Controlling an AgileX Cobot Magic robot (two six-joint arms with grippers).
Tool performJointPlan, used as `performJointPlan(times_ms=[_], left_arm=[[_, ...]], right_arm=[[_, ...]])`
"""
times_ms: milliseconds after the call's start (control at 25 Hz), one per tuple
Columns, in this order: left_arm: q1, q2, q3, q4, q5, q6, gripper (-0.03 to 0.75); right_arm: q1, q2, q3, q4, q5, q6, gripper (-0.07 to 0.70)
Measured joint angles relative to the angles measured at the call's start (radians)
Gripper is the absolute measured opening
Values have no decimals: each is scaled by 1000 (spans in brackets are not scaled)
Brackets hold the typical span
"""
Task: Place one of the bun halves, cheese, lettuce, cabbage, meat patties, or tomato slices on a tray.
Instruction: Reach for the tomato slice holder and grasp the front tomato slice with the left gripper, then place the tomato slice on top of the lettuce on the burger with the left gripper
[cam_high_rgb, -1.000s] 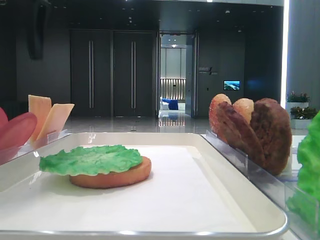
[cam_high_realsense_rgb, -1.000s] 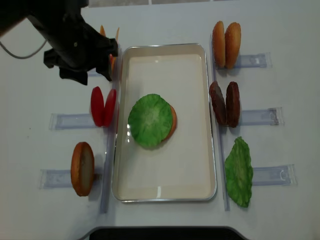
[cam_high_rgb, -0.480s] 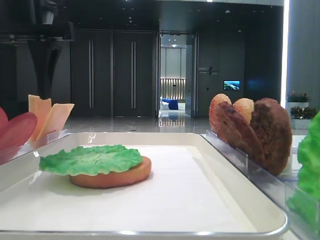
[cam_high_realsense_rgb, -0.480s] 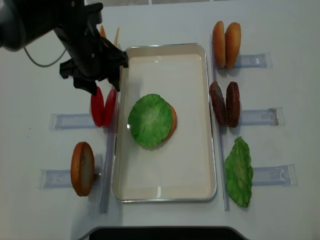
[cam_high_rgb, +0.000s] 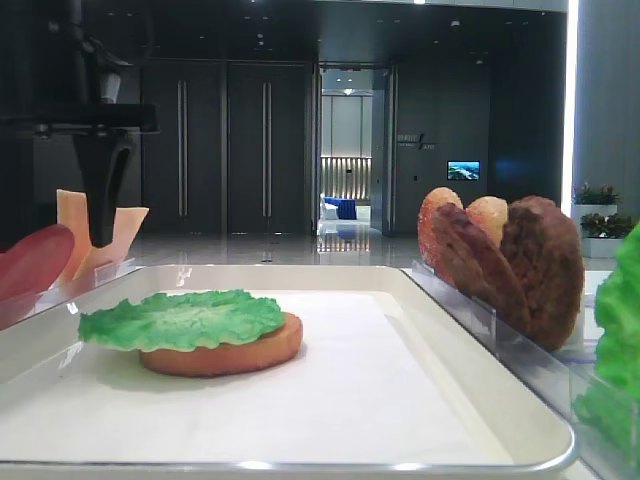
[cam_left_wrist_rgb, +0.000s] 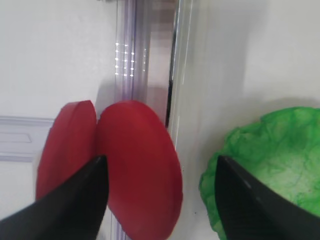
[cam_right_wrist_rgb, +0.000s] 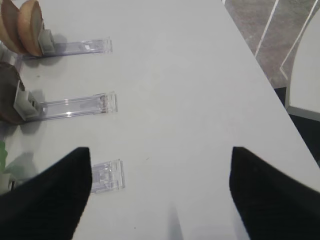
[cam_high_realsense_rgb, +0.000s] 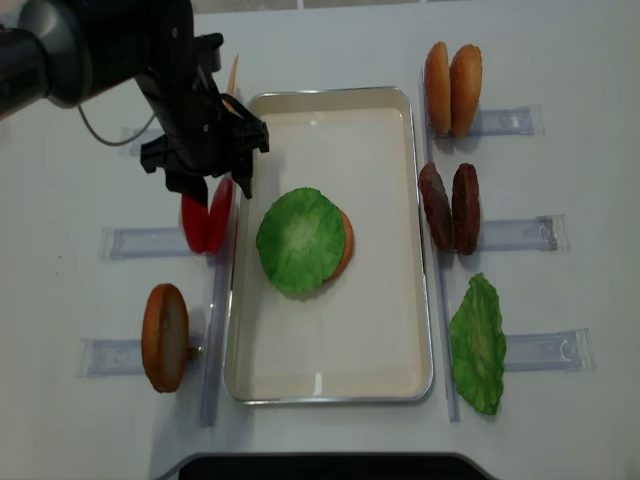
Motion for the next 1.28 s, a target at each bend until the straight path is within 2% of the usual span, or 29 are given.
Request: performJointPlan(times_ms=[160,240,320,440,520,760,880,1000,1280], left_arm=[[0,22,-1,8,32,1,504],[0,29,-1,16,46,5,463],[0,29,-1,21,58,6,354],[0,29,-2,27,70,16,113],[0,29,-3,35,80,20,55],[1,15,-24,33,103,23,48],[1,-19,-68,16,131,26,48],[1,-59,-106,-37,134,27,48],[-18,-89,-111,-91,160,47,48]], right_arm=[[0,0,0,0,0,0,538],[0,0,0,0,0,0,538],[0,0,0,0,0,0,538],[0,0,0,0,0,0,538],[0,0,0,0,0,0,538],[0,0,0,0,0,0,538],[0,0,0,0,0,0,538],[0,0,0,0,0,0,538],[0,0,0,0,0,0,538]])
